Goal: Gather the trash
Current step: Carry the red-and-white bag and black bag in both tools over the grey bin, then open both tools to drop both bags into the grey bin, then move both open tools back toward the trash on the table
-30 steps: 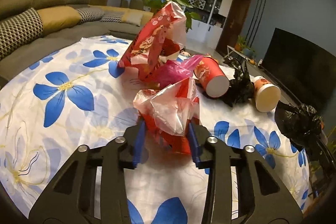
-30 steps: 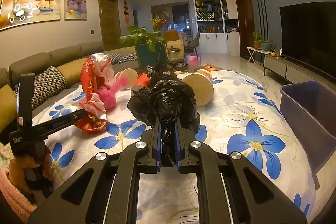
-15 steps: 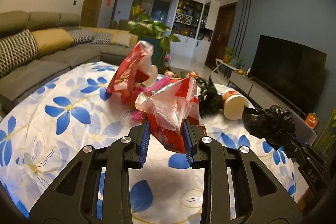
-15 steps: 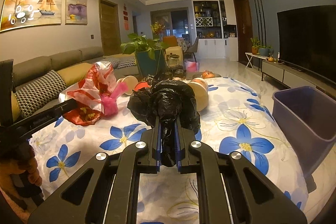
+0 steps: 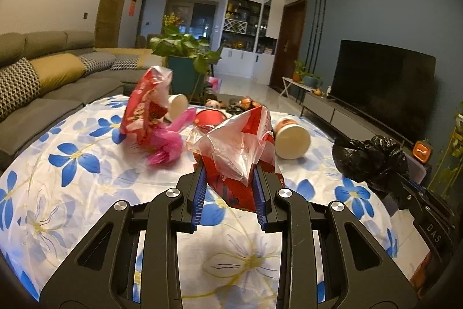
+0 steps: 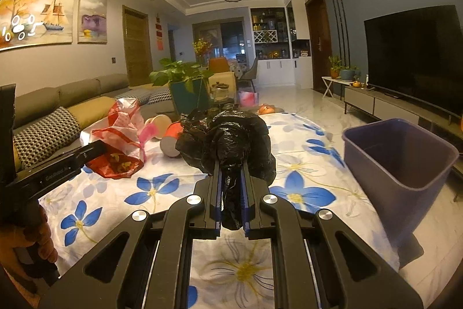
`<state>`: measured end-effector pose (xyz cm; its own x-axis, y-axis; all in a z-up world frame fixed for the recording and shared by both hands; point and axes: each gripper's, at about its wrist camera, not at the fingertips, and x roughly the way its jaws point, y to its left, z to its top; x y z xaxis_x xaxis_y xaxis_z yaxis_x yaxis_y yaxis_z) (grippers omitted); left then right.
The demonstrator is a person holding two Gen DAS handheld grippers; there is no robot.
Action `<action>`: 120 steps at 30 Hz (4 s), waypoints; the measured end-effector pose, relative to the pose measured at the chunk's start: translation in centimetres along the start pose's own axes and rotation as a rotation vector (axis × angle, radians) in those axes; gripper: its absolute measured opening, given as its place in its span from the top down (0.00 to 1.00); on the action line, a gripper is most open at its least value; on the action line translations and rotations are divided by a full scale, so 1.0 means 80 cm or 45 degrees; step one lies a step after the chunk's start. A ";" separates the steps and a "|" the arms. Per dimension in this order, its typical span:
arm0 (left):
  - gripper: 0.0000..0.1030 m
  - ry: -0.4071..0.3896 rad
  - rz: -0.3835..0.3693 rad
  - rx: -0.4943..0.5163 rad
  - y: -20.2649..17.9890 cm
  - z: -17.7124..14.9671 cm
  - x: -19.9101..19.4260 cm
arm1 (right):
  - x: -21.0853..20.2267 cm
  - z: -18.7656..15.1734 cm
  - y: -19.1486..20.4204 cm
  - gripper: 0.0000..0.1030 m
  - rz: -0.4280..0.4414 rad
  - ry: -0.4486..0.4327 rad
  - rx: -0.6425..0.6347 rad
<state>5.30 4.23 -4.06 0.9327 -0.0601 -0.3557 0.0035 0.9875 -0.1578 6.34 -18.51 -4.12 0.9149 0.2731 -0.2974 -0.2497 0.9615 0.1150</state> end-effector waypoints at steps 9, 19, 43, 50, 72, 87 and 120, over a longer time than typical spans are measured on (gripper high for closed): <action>0.73 -0.009 -0.051 0.055 -0.035 0.004 0.003 | -0.017 0.003 -0.025 0.89 -0.054 -0.032 0.031; 0.72 0.000 -0.128 0.133 -0.077 0.006 0.020 | -0.021 0.006 -0.054 0.89 -0.139 -0.049 0.082; 0.72 -0.030 -0.437 0.308 -0.228 0.027 0.089 | -0.020 0.037 -0.168 0.88 -0.513 -0.125 0.140; 0.72 -0.052 -0.540 0.349 -0.284 0.036 0.114 | -0.017 0.043 -0.196 0.88 -0.610 -0.145 0.130; 0.70 0.068 -0.713 0.343 -0.382 0.020 0.224 | 0.015 0.046 -0.247 0.88 -0.703 -0.175 0.179; 0.54 0.124 -0.762 0.371 -0.396 0.005 0.249 | 0.021 0.045 -0.270 0.77 -0.676 -0.177 0.208; 0.09 -0.021 -0.116 0.156 -0.168 -0.004 0.125 | -0.004 0.020 -0.161 0.23 -0.613 -0.199 0.096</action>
<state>14.42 -9.66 -5.81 0.9324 -0.1489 -0.3294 0.1316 0.9885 -0.0744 9.75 -31.05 -4.00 0.9584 -0.2138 -0.1891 0.2303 0.9706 0.0698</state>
